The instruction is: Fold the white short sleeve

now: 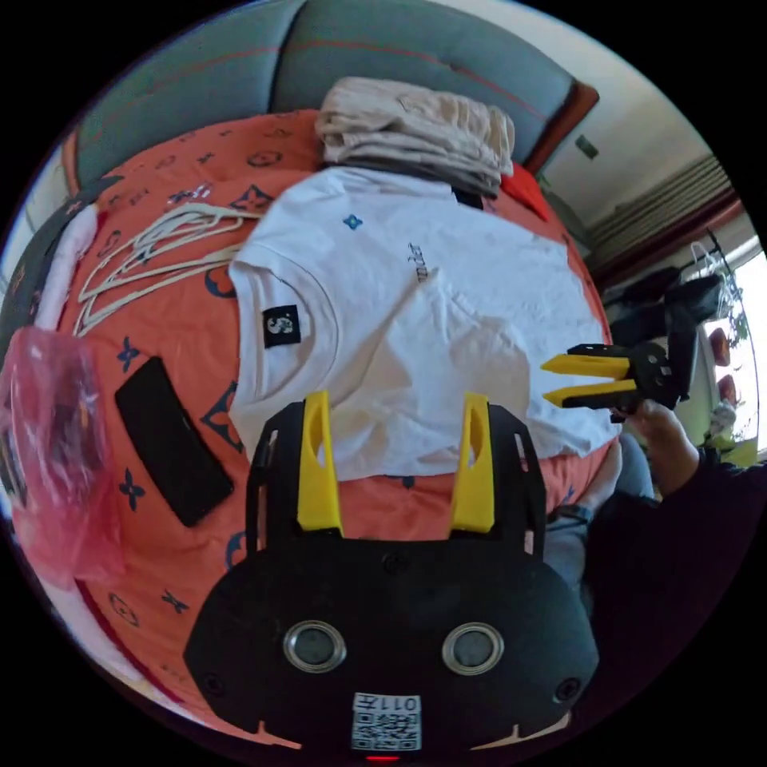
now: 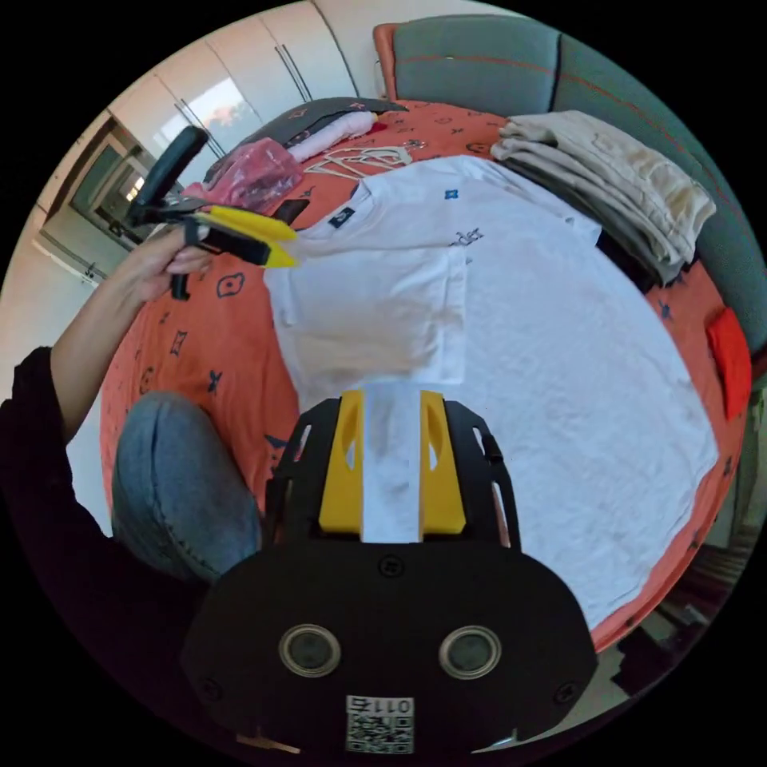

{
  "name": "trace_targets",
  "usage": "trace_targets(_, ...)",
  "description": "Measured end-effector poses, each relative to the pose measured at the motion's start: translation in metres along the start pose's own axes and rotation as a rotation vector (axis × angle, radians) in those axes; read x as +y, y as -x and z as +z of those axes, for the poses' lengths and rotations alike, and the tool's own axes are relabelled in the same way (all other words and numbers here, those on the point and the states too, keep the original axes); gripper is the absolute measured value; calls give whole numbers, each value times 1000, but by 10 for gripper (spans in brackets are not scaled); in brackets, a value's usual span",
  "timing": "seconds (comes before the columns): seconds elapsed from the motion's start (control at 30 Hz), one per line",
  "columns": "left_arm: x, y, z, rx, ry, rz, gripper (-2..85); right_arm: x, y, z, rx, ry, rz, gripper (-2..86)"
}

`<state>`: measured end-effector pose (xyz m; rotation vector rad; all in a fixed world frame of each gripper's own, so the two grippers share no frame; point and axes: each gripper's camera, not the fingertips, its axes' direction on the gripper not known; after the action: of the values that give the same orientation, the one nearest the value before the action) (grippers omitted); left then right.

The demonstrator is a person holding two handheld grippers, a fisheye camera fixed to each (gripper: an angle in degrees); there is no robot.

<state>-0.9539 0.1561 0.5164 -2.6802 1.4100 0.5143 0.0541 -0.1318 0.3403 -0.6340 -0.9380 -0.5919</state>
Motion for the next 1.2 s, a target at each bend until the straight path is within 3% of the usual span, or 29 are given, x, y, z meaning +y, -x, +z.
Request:
trace_targets(0.17,-31,21,19,45,233,66,71,-3,3,34,-118,51,57,83)
trace_targets(0.3,-26,52,0,129,219,-24,29,-5,-8,39,-106,54,67,45)
trace_targets(0.47,-11,106,-1,271,187,-224,19,-2,-35,38,-227,82,94,26)
trace_targets(0.53,6,146,-12,432,54,-441,17,2,-46,31,-263,112,86,22)
trace_targets(0.6,16,161,-29,388,-6,-495,20,10,-50,24,-253,132,52,22)
trace_targets(0.67,11,155,-50,296,-12,-399,28,20,-54,19,-259,160,29,26)
trace_targets(0.8,-32,121,-82,168,-68,-99,54,17,-69,-11,-236,-46,125,58)
trace_targets(0.87,-53,116,-78,135,-49,-11,67,2,-74,-11,-214,-58,140,82)
trace_targets(1.0,-89,122,-42,182,159,107,80,-26,-106,-3,-236,-86,265,99)
trace_targets(1.1,-95,125,-12,140,301,172,59,-38,-135,2,-390,-176,355,66)
trace_targets(1.13,-96,123,-7,97,338,205,44,-42,-140,5,-467,-187,314,45)
trace_targets(1.2,-97,121,-19,94,313,232,31,-45,-135,-10,-438,-204,266,36)
